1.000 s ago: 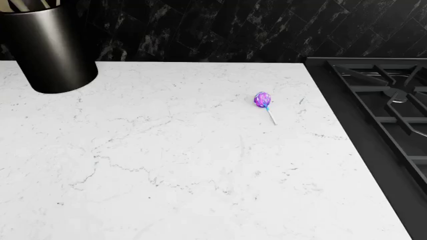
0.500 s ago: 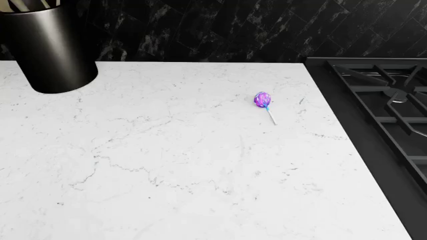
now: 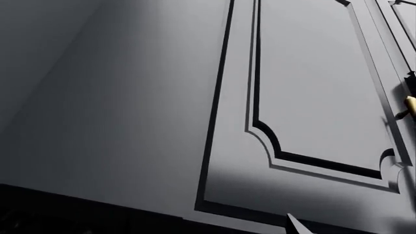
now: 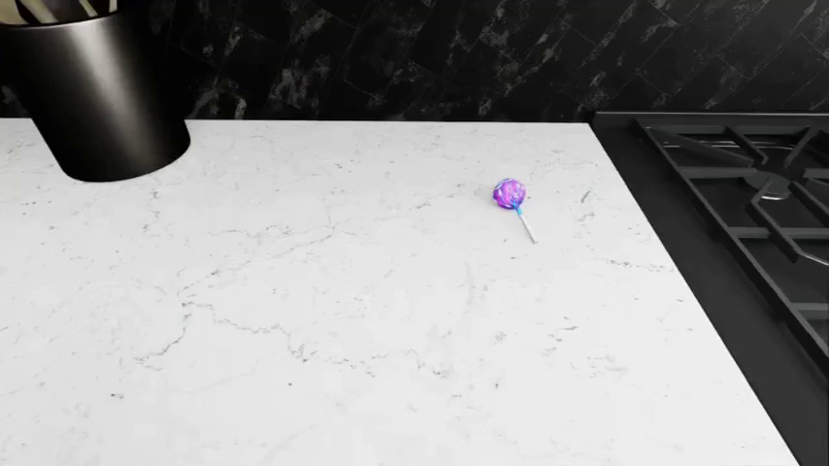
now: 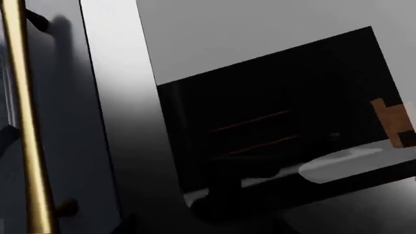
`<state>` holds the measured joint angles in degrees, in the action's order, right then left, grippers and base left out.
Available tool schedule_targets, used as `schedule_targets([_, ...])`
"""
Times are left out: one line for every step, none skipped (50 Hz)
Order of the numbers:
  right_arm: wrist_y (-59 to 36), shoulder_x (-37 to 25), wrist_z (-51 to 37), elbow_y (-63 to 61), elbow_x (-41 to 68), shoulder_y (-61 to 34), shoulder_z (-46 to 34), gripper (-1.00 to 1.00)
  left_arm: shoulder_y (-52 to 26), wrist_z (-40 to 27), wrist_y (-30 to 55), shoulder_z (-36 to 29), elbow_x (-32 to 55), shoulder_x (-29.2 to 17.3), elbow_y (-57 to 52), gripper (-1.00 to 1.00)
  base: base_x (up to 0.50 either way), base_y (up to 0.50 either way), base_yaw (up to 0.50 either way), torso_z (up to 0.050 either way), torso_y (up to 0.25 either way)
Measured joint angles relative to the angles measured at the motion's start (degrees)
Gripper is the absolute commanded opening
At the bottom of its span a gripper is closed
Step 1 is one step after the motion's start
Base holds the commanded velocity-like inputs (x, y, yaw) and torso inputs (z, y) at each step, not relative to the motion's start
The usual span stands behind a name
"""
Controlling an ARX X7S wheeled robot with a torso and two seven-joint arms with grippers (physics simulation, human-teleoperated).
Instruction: Close the microwave door
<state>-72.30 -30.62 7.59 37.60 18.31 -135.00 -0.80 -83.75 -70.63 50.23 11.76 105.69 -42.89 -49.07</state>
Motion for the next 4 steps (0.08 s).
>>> schedule_targets([-0.4, -0.3, -1.3, 0.1, 1.7, 0.0, 0.7, 1.00, 0.0, 0.0, 0.0, 0.0, 0.0, 0.0, 0.0, 1.00, 0.00, 0.00, 0.00, 0.000, 0.000])
schedule_targets([-0.7, -0.6, -2.5, 0.2, 3.3, 0.0, 1.3, 1.00, 0.0, 0.0, -0.1, 0.0, 0.0, 0.0, 0.0, 1.00, 0.00, 0.00, 0.00, 0.000, 0.000])
schedule_targets([-1.0, -0.9, -3.7, 0.4, 4.9, 0.0, 1.8, 1.00, 0.0, 0.0, -0.1, -0.1, 0.0, 0.0, 0.0, 1.00, 0.00, 0.00, 0.00, 0.000, 0.000])
schedule_targets([-1.2, -1.2, -4.8, 0.6, 6.4, 0.0, 2.3, 1.00, 0.0, 0.0, -0.1, -0.1, 0.0, 0.0, 0.0, 1.00, 0.00, 0.00, 0.00, 0.000, 0.000])
